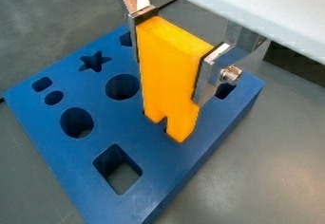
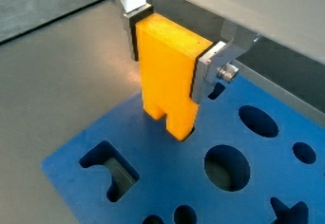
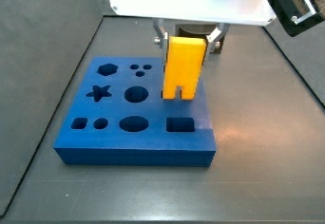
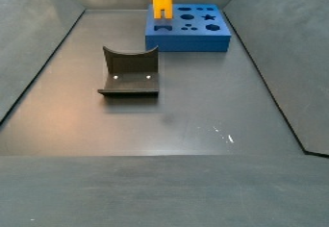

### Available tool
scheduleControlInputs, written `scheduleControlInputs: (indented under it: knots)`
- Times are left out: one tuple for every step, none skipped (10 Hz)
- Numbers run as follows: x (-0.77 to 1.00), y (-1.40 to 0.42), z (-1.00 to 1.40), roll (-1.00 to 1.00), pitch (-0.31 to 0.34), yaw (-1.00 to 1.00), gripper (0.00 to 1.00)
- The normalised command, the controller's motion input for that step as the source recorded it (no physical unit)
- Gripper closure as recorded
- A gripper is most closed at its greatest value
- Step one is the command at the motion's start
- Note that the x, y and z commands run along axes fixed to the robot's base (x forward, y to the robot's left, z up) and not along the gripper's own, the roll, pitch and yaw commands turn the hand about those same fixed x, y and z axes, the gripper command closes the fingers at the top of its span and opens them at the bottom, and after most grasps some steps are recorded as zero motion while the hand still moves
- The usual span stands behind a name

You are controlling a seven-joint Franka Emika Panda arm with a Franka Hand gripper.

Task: Insert the double-square object.

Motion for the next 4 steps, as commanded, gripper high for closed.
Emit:
scheduleControlInputs:
  knots:
    - [0.0, 0.0, -0.92, 0.13, -0.107, 0.0, 1.0]
    - [0.0, 0.0, -0.92, 0.1, -0.139, 0.0, 1.0]
    - [0.0, 0.0, -0.71, 0.06, -0.134, 0.0, 1.0]
    - [0.0, 0.0, 0.0, 0.0, 0.0, 0.0, 1.0]
